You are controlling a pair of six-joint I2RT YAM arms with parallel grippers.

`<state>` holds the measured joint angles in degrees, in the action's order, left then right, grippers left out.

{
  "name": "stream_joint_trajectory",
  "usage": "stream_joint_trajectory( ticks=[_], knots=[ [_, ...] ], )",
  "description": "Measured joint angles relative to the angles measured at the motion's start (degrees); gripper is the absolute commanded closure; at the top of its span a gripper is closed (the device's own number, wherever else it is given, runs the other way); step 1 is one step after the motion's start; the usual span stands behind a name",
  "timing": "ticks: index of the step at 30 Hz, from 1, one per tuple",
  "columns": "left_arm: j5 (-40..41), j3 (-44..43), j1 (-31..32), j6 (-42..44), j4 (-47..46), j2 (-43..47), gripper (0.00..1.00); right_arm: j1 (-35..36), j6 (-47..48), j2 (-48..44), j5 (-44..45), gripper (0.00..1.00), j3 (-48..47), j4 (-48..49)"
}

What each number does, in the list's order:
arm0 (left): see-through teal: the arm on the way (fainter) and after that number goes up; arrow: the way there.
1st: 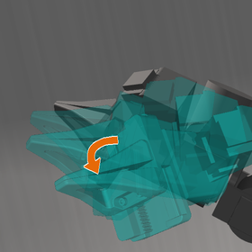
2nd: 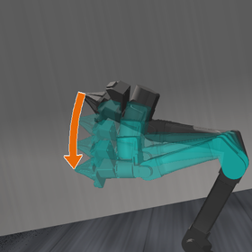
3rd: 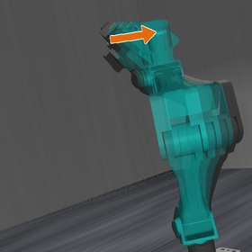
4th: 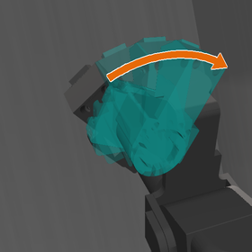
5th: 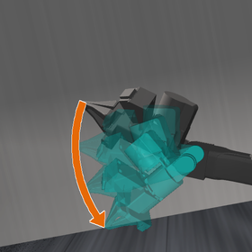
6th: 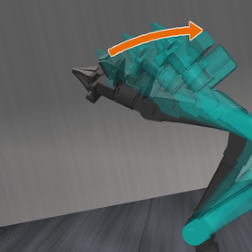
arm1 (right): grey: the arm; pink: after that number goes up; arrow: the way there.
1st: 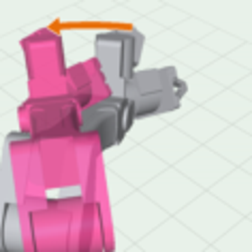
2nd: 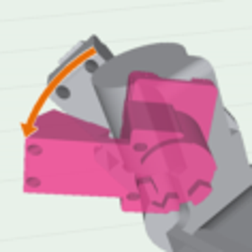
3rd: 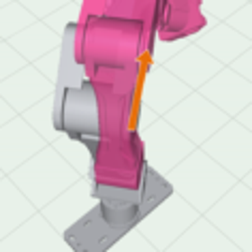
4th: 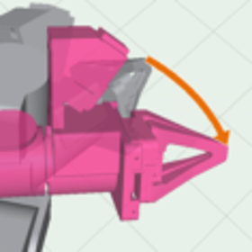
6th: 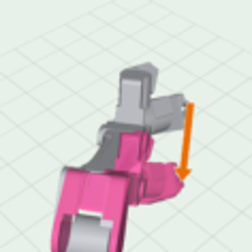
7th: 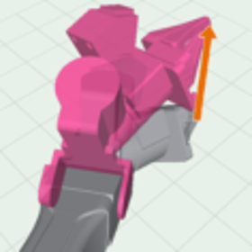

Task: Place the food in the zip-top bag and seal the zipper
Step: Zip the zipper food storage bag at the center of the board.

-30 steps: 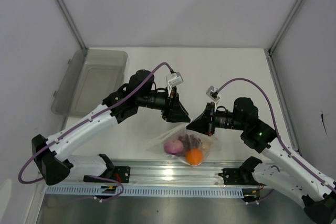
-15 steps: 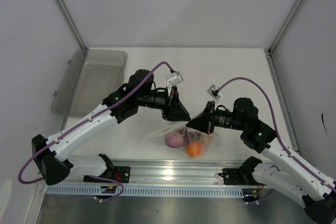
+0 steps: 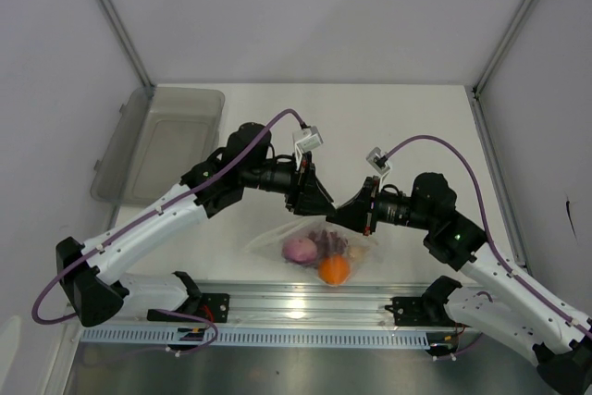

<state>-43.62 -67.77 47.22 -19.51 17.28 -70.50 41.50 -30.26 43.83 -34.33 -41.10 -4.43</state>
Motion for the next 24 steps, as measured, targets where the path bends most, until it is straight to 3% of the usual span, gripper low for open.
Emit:
stream_joint_trajectory(
  ticks=[11,24],
  knots=[
    [0.15,0.59,0.0,0.02,0.04,0.0,0.99,0.37,-1.09,0.22,0.44,1.0,0.39,0.92],
    [3.78,0.59,0.28,1.16,2.01,0.0,1.0,1.97,-7.34,-1.79,9.14,1.0,3.54,3.3]
  ],
)
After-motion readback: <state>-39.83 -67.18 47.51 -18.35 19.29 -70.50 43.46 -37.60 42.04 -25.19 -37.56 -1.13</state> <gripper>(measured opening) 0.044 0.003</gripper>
